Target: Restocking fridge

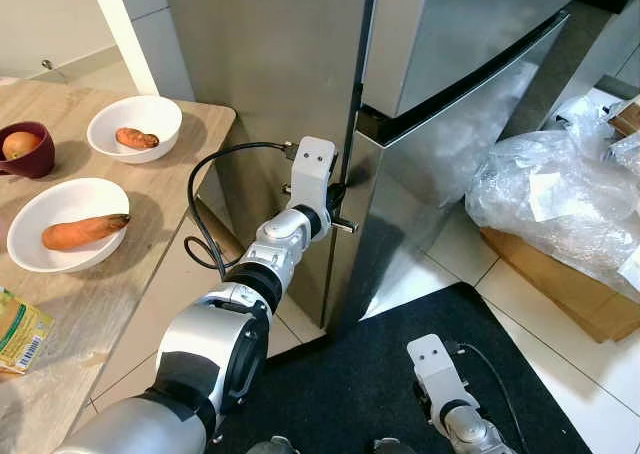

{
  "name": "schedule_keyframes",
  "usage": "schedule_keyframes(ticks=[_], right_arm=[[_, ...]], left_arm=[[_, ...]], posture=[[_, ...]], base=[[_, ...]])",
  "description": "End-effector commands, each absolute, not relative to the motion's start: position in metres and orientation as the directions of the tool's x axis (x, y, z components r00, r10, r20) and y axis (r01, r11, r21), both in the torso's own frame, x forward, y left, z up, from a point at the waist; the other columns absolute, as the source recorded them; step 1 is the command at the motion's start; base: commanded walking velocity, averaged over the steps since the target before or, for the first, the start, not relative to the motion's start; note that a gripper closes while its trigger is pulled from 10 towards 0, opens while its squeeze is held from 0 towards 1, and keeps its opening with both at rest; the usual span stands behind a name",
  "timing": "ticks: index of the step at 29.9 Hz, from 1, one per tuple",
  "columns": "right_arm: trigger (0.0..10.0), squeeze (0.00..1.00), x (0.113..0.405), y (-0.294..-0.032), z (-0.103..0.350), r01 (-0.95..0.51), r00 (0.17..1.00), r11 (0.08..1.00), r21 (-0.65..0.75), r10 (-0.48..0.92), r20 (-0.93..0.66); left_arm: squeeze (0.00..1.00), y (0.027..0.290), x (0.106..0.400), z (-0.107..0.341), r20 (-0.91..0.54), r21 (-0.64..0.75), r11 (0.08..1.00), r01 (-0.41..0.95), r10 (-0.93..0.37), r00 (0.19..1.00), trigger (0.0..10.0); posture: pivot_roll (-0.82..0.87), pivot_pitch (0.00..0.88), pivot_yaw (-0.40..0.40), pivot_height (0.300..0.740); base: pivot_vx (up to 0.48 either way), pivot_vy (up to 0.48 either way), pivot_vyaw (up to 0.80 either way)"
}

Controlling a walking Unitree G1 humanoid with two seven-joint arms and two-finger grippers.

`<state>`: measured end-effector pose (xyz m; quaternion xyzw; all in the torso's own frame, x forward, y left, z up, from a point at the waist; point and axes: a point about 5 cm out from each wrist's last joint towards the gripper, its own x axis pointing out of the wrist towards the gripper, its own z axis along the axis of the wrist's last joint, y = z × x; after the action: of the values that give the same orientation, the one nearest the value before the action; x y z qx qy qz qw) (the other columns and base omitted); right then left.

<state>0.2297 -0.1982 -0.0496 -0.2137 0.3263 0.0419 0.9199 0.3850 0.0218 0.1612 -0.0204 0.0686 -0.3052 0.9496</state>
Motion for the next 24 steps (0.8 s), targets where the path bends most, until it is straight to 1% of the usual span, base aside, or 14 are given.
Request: schedule_keyframes(ticks=[1, 20, 24], right_arm=[[10.0, 0.00, 0.223, -0.201, -0.053, -0.204, 0.772, 0.912, -0.356, -0.074, -0.632], [10.0, 0.00, 0.224, -0.202, -0.053, -0.203, 0.772, 0.912, -0.357, -0.075, -0.631], [10.0, 0.00, 0.224, -0.202, -0.053, -0.202, 0.772, 0.913, -0.355, -0.075, -0.631]], left_arm=[[0.00, -0.039, 0.359, 0.162, -0.105, -0.101, 0.664, 0.741, -0.748, 0.655, 10.0], [0.00, -0.059, 0.348, 0.163, -0.089, -0.116, 0.610, 0.784, -0.792, 0.603, 10.0], [0.00, -0.066, 0.344, 0.164, -0.083, -0.119, 0.576, 0.809, -0.817, 0.570, 10.0]], posture=[[-0.16, 0.180, 0.040, 0.740], [-0.16, 0.177, 0.039, 0.740], [-0.16, 0.176, 0.040, 0.740]], base=[[0.000, 0.000, 0.00], [0.000, 0.000, 0.00], [0.000, 0.000, 0.00]])
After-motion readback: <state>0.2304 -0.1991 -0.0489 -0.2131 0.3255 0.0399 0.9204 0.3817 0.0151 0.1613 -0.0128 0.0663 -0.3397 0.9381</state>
